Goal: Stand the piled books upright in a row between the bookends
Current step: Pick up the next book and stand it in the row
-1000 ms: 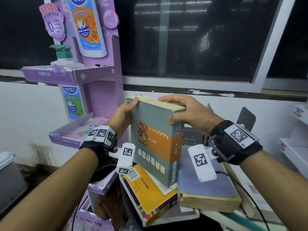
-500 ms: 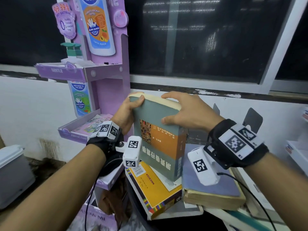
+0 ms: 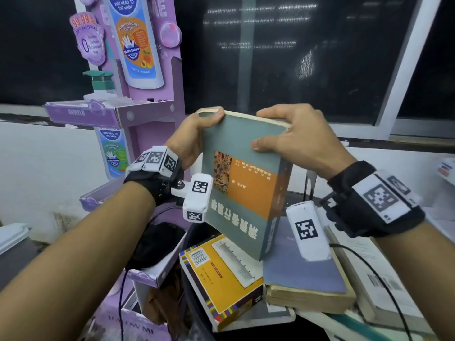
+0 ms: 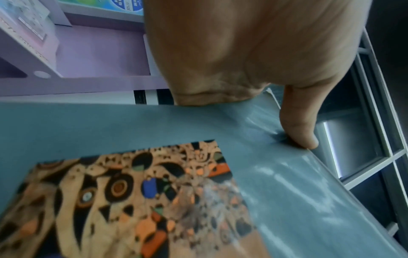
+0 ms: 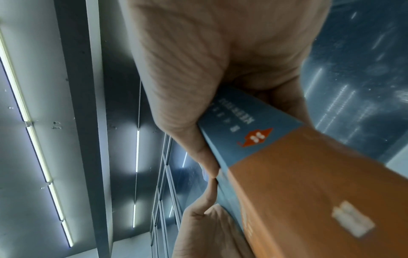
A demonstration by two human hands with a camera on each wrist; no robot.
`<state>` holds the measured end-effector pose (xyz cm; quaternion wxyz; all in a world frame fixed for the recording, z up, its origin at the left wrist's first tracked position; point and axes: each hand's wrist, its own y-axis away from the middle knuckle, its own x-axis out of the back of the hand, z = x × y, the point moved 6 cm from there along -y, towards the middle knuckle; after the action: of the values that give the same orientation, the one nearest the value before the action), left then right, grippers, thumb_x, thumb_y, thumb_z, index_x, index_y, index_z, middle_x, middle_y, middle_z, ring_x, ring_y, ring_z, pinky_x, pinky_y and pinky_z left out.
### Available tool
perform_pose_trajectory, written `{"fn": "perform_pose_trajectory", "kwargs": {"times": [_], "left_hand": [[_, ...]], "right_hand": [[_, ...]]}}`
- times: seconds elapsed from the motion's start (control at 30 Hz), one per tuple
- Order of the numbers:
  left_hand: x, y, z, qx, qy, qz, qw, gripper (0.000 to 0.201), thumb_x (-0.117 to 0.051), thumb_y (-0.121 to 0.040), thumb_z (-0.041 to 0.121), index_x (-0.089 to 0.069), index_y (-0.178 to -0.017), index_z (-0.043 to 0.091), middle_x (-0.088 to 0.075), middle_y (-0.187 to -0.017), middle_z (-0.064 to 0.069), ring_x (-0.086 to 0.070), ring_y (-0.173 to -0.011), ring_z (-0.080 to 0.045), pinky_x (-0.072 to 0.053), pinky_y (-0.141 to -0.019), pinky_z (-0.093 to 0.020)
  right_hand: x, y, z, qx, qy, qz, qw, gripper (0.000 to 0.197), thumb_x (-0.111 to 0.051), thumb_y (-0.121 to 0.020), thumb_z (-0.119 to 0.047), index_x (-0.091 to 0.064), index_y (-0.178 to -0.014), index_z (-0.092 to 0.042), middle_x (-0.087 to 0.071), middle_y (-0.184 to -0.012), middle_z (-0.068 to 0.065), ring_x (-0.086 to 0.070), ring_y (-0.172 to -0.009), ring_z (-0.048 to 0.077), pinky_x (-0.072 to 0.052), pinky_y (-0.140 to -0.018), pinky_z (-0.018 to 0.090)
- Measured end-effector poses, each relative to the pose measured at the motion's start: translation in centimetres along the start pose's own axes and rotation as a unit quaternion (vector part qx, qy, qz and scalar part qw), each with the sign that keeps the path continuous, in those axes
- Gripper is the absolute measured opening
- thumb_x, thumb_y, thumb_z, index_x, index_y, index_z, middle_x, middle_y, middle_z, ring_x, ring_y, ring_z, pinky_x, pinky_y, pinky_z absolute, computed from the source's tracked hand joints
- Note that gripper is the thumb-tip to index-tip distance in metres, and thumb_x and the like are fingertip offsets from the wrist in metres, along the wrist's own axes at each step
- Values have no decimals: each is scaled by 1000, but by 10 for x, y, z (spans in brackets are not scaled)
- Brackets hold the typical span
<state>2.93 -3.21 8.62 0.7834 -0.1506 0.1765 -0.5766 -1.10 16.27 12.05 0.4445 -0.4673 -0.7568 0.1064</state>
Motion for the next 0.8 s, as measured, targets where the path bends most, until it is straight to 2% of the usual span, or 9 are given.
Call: {"fn": "perform_pose_trajectory", "kwargs": {"times": [0.1,0.2,0.3,0.37,0.43,0.5,0.63,0.7,0.8], "left_hand": [[-8,-7,-4,10,13,15,1000,44,-65,-79,31,-56,-119,15,-67,-99,3,-66,-91,-12,-52,-80,-27],[-16,-12,-14,24,10,2,1000,52,-64,-79,35,-55,-127,18,-64,-112,2,-62,-103,-14,-49,-93,-33],[-23,-16,-28,39,7,-34,999,54,-64,-78,43,-55,-127,23,-62,-119,0,-58,-109,-17,-47,-93,-34],[-24,-19,-38,46,14,-45,998,53,-61,-79,47,-56,-127,25,-63,-123,-2,-58,-114,-18,-45,-97,-37],[-22,-24,-48,58,14,-22,998,50,-56,-82,48,-56,-126,25,-64,-127,-2,-57,-121,-19,-42,-101,-40],[-16,-30,-61,74,-7,22,997,52,-55,-82,48,-55,-128,25,-65,-126,2,-57,-121,-18,-42,-102,-40],[-13,-44,-89,95,-102,72,988,41,-51,-94,45,-54,-130,27,-59,-130,6,-52,-124,-16,-38,-107,-43],[-17,-50,-99,97,-145,75,982,38,-49,-96,41,-54,-131,29,-53,-135,6,-48,-126,-17,-36,-107,-42],[-27,-57,-107,81,-189,61,977,39,-48,-98,34,-52,-135,25,-49,-138,4,-42,-127,-15,-33,-108,-39]], "right_hand": [[15,0,2,-9,10,5,1000,54,-83,-69,-36,-67,-120,-25,-67,-111,-3,-62,-98,15,-57,-76,29],[28,1,9,-19,26,10,999,52,-83,-70,-35,-68,-119,-24,-68,-108,-2,-65,-91,15,-58,-70,31],[45,1,19,-44,42,23,998,50,-84,-68,-36,-70,-115,-25,-70,-102,-1,-65,-92,16,-60,-71,34],[59,-1,27,-58,55,39,996,47,-84,-67,-37,-71,-111,-27,-70,-98,-2,-65,-89,13,-57,-65,29],[72,-3,33,-68,67,50,994,45,-84,-67,-35,-71,-109,-27,-69,-95,-2,-64,-81,7,-49,-56,21],[82,-5,39,-77,77,59,992,46,-84,-67,-35,-71,-110,-27,-68,-95,0,-64,-83,11,-49,-60,22],[88,-12,56,-94,112,79,986,49,-83,-67,-37,-69,-114,-27,-66,-104,4,-58,-109,22,-53,-86,35],[88,-16,65,-98,127,85,983,52,-82,-68,-38,-68,-117,-26,-66,-110,5,-58,-108,21,-53,-88,35],[83,-25,78,-102,147,85,980,55,-80,-71,-39,-66,-122,-25,-64,-115,6,-52,-103,16,-49,-83,32]]}}
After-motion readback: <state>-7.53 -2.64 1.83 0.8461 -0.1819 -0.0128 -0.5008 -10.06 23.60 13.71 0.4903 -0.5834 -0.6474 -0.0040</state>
